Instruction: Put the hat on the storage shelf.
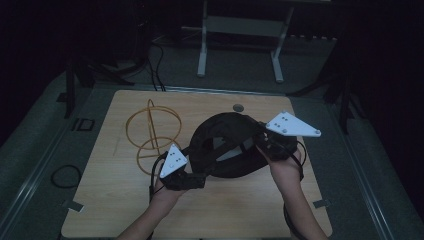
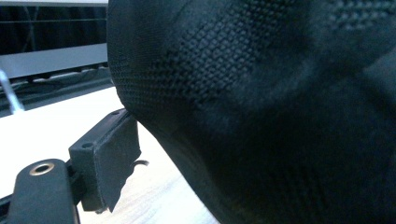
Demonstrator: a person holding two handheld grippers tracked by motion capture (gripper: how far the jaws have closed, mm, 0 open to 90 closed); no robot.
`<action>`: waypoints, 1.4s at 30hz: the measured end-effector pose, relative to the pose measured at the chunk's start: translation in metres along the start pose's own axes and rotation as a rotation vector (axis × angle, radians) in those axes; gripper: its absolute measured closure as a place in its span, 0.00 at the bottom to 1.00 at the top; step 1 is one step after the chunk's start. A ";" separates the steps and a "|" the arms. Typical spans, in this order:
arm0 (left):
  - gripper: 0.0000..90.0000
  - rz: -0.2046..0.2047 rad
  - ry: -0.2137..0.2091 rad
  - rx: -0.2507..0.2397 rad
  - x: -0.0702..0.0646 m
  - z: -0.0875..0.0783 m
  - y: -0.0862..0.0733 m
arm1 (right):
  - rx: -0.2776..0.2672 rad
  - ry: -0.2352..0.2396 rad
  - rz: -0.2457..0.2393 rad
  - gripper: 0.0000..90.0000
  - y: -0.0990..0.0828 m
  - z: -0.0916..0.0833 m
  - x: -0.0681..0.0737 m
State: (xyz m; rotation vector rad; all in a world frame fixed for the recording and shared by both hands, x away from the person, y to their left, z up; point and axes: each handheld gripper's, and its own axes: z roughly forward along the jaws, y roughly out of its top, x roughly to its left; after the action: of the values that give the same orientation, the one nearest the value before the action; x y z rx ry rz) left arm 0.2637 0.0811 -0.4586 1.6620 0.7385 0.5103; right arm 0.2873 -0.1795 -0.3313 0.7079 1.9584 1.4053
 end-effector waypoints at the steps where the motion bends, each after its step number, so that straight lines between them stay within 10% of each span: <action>1: 0.24 -0.001 0.012 -0.006 -0.001 0.001 0.001 | 0.000 -0.002 -0.002 0.99 0.000 0.000 0.000; 16: 0.97 0.000 0.115 -0.041 -0.003 0.005 0.012 | 0.012 0.002 0.017 0.99 -0.021 -0.010 0.002; 29: 1.00 0.053 0.123 0.002 -0.010 0.008 0.021 | 0.002 -0.009 0.066 0.95 -0.047 -0.025 0.001; 42: 1.00 0.081 0.161 -0.011 -0.008 0.007 0.041 | 0.067 0.015 0.097 0.56 -0.082 -0.047 0.000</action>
State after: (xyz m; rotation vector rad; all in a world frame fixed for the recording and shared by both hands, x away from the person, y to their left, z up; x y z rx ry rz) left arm 0.2704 0.0657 -0.4194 1.6591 0.7857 0.7114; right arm 0.2468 -0.2320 -0.3982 0.8360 2.0141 1.4111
